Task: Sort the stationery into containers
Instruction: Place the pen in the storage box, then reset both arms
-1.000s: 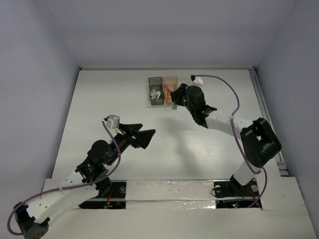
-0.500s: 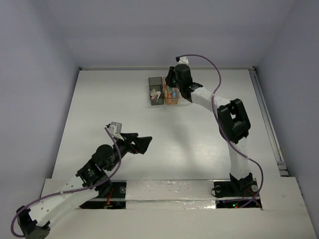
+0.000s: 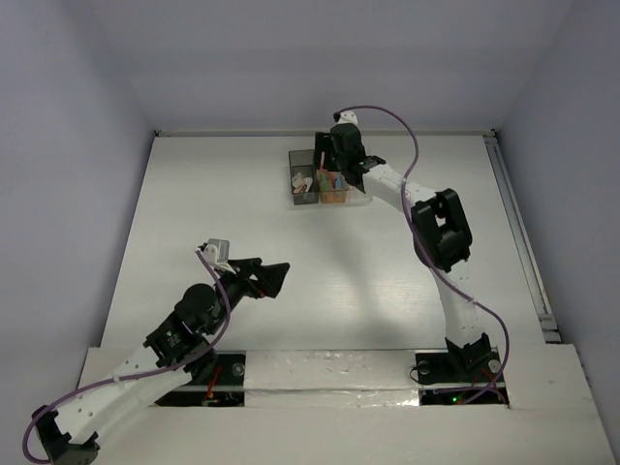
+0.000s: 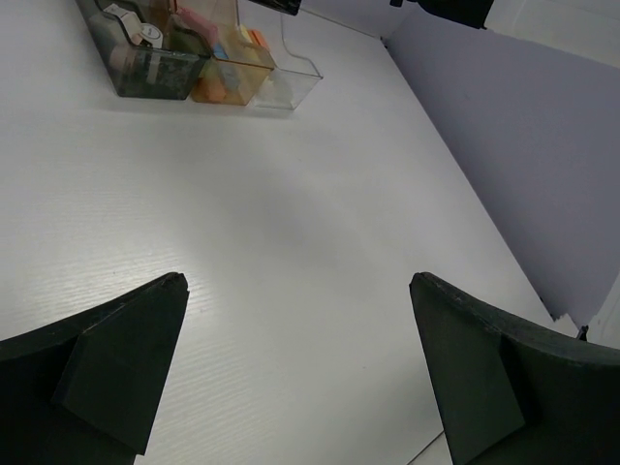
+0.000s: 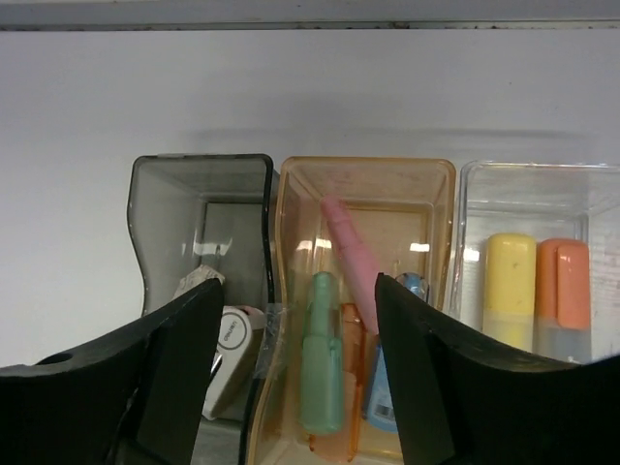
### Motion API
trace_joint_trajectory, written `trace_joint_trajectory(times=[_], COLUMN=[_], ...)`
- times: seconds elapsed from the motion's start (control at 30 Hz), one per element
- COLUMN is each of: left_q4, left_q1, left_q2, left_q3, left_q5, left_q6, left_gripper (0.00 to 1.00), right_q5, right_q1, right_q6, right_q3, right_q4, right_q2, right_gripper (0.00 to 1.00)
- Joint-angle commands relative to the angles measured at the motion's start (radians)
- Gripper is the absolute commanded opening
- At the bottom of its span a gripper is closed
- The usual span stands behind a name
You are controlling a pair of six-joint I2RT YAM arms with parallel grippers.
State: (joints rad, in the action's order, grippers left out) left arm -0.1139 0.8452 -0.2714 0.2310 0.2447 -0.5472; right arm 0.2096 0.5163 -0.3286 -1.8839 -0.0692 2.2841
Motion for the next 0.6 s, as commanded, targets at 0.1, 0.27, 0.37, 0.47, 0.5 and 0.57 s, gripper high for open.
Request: trace_joint_trajectory(times=[0.1, 0.27, 0.37, 0.47, 0.5, 0.57], left_q4=[0.022, 0.042, 0.042, 0.056, 0.056, 0.059], left_q1=[0.006, 0.006, 0.006, 0.006, 0.006, 0.006], left_q2=[0.031, 0.081, 0.083, 0.075, 0.072, 0.070], left_q3=[0.042, 0.077, 0.111, 0.149, 0.157, 0.178], left_q5=[0.063, 0.088, 0.088, 0.099, 0.097, 0.094], left_q6=[-0.020, -0.025, -0.017, -0.010, -0.010, -0.011], left_gripper=[0.99, 0.99, 0.99, 0.99, 0.99, 0.99], right_q5=[0.048, 0.018, -0.009, 0.042, 0.063, 0.124], right_q1=[-0.004, -0.004, -0.004, -0.004, -0.004, -0.004], right_q6=[0.039, 0.039, 0.014, 0.008, 0.008, 0.011], right_q3=[-0.009, 0.224, 0.500, 0.723, 0.762, 0.853], right_q4=[-0.014, 0.061, 0.207, 0.281, 0.270, 0.214], right_q2=[-0.121, -0.380, -0.645, -0.900, -0.957, -1.118], right_gripper=[0.90, 0.95, 0.96, 0.97, 0.89, 1.00])
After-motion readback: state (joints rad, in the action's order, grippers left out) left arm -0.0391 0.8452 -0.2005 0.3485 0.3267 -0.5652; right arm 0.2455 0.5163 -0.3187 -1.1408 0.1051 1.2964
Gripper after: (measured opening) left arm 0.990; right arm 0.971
